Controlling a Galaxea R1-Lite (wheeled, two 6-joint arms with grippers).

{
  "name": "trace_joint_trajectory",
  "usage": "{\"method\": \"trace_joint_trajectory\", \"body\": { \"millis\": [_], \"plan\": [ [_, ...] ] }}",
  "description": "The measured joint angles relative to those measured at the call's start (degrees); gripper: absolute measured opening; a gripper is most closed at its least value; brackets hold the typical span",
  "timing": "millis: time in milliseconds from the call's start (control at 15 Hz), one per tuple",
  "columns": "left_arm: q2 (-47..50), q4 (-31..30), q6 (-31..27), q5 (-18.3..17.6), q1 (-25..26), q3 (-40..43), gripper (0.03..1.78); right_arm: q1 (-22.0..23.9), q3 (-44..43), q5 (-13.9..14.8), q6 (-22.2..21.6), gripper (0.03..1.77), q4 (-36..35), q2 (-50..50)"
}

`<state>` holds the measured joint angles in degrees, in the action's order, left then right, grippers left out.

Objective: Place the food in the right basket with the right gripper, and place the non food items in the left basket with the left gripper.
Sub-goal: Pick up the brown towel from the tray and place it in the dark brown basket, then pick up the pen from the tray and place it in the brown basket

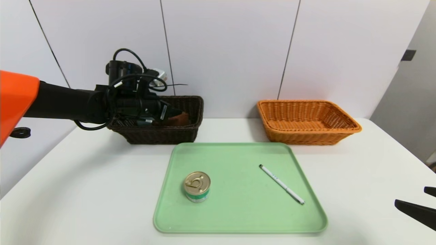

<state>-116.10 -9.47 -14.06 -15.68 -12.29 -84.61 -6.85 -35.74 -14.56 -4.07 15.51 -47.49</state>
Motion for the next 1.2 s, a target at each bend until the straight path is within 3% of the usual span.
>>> {"method": "trace_joint_trajectory", "body": {
  "millis": [600,867,1200],
  "plan": [
    [6.0,0.2,4.8,0.0,-1.8,-3.8,1.57,0.0,0.2,-0.1,0.0,1.7,-0.1,0.0],
    [9.8,0.5,5.1,0.0,-11.0,-2.0,1.63,0.0,0.1,-0.1,0.0,1.7,-0.1,0.0],
    [9.5,8.5,5.4,0.2,-23.1,-2.8,1.66,0.0,-0.1,0.1,0.0,1.7,-0.1,0.1]
  ]
}}
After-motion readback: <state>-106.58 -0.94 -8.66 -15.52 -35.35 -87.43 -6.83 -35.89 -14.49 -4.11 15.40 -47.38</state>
